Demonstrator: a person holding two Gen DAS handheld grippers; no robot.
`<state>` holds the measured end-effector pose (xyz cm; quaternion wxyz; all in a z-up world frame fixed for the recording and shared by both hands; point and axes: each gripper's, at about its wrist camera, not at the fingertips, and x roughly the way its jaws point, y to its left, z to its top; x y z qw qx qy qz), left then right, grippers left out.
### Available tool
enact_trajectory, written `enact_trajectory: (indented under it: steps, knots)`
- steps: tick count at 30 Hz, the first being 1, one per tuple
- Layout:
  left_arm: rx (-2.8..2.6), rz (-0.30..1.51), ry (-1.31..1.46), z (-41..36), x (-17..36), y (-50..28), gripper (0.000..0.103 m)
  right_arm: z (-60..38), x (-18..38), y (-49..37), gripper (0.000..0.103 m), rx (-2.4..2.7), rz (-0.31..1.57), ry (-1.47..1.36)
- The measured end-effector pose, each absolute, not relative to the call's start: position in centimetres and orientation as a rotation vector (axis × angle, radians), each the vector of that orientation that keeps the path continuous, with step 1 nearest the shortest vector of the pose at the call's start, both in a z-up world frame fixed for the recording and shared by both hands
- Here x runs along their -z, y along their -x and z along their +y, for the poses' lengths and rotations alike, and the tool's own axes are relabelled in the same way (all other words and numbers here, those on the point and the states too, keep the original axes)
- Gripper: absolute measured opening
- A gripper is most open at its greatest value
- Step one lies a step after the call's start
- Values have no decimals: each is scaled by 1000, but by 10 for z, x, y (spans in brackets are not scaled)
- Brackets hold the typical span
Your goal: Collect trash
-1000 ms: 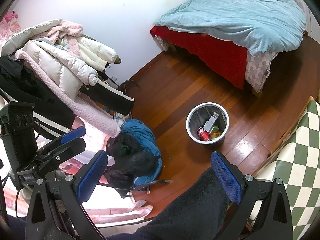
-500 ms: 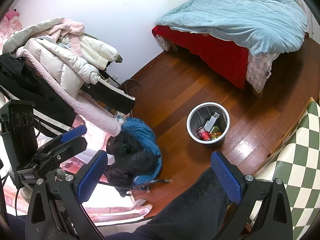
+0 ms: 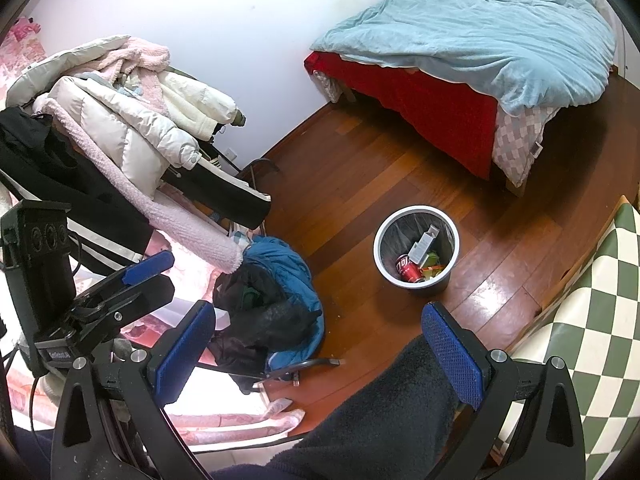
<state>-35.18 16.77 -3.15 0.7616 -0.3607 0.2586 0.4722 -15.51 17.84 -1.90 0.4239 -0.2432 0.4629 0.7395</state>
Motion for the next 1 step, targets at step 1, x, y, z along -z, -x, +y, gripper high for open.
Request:
enact_trajectory:
  steps: [1]
  knots:
    - [-1027, 564, 784, 168, 31, 352, 102, 178, 19, 155, 103, -1850, 1157, 609]
